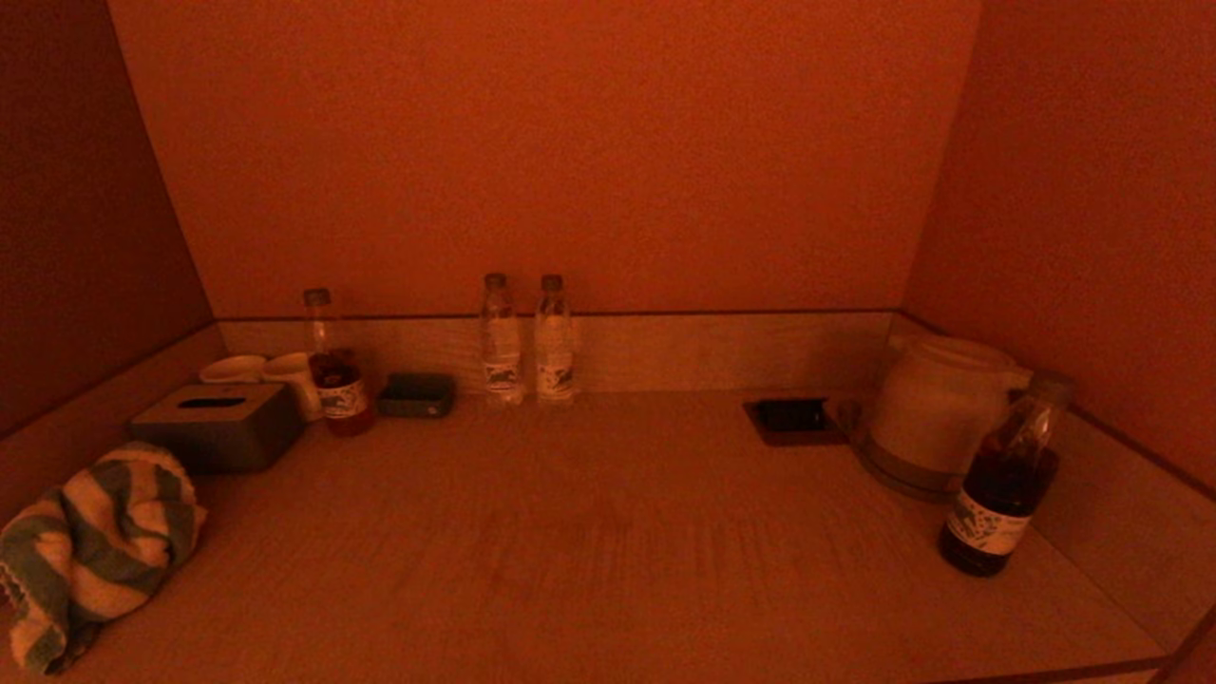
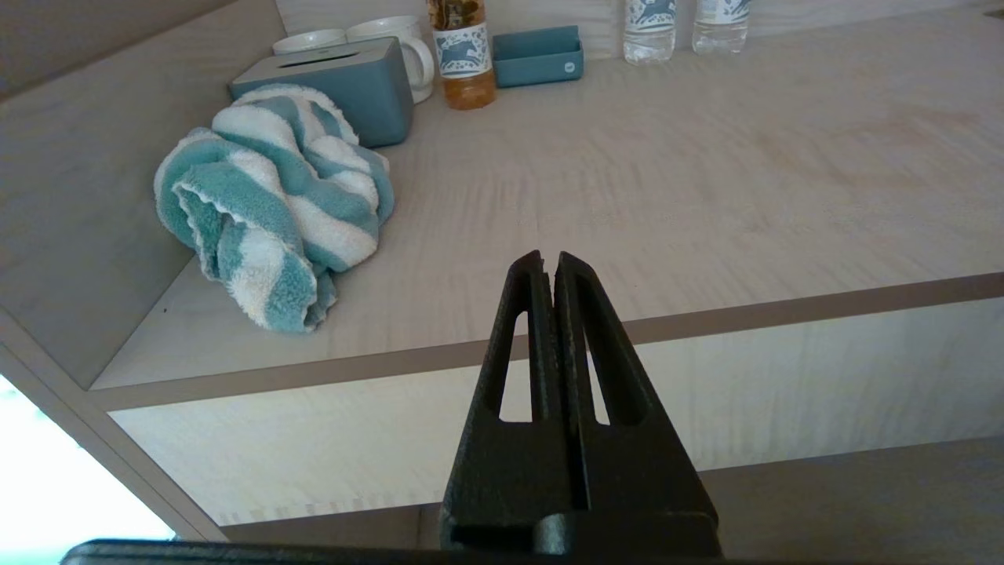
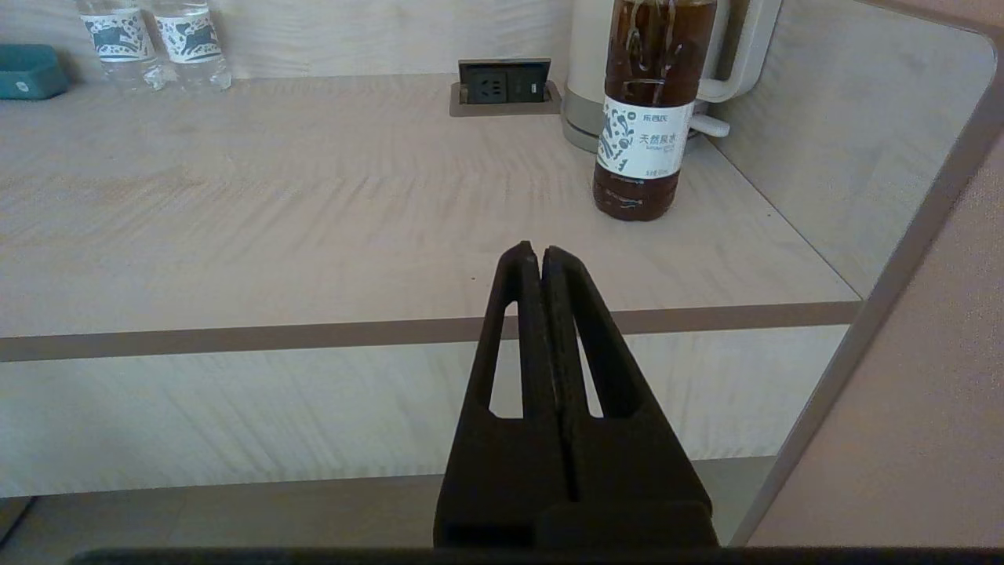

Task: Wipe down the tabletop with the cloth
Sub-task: Pick up the tablecloth

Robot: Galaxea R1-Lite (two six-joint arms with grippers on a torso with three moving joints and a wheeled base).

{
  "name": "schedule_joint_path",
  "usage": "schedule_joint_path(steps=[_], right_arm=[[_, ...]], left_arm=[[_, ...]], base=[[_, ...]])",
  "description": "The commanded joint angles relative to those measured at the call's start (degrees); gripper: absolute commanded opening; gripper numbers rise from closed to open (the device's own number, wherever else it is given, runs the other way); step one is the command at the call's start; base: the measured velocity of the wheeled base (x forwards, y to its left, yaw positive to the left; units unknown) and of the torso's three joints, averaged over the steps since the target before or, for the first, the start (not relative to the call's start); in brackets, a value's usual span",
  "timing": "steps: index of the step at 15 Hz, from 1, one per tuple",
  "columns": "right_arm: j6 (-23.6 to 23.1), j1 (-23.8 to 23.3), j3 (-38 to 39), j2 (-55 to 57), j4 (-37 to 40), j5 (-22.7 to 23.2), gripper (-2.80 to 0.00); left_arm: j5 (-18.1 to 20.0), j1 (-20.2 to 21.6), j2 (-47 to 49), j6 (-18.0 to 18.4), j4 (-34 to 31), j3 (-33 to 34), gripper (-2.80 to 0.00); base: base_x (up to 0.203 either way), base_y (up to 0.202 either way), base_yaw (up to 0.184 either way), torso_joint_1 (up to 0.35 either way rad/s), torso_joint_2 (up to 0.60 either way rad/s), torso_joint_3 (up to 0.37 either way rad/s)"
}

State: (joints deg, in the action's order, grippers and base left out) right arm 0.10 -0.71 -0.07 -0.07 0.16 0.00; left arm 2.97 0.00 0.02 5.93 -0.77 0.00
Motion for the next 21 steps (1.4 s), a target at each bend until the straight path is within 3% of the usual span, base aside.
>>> schedule_joint_path(steps=[1, 16, 18, 21], right_arm=[[-0.01, 0.00, -0.01, 0.07, -0.07, 0.00, -2.80], [-0.01, 0.00, -0.01, 0.07, -0.06, 0.00, -2.80], [-0.01, 0.00, -0.01, 0.07, -0.06, 0.00, -2.80], [-0.01, 0.00, -0.01, 0.07, 0.02, 0.00, -2.80]], left_arm=[[0.01, 0.00, -0.02, -0.13, -0.02, 0.00, -2.80], [-0.07, 0.00, 0.16, -0.86, -0.40, -0.95, -2.80], [-0.24, 0.01, 2.90, -3.62, -3.26, -7.52, -2.80], [-3.72, 0.05, 18.22, -8.37, -6.67, -21.11, -2.80]], base=[[0.000, 0.000, 0.000, 0.000, 0.00, 0.000], [0.000, 0.000, 0.000, 0.000, 0.00, 0.000], [0.000, 0.000, 0.000, 0.000, 0.00, 0.000], [0.000, 0.000, 0.000, 0.000, 0.00, 0.000]])
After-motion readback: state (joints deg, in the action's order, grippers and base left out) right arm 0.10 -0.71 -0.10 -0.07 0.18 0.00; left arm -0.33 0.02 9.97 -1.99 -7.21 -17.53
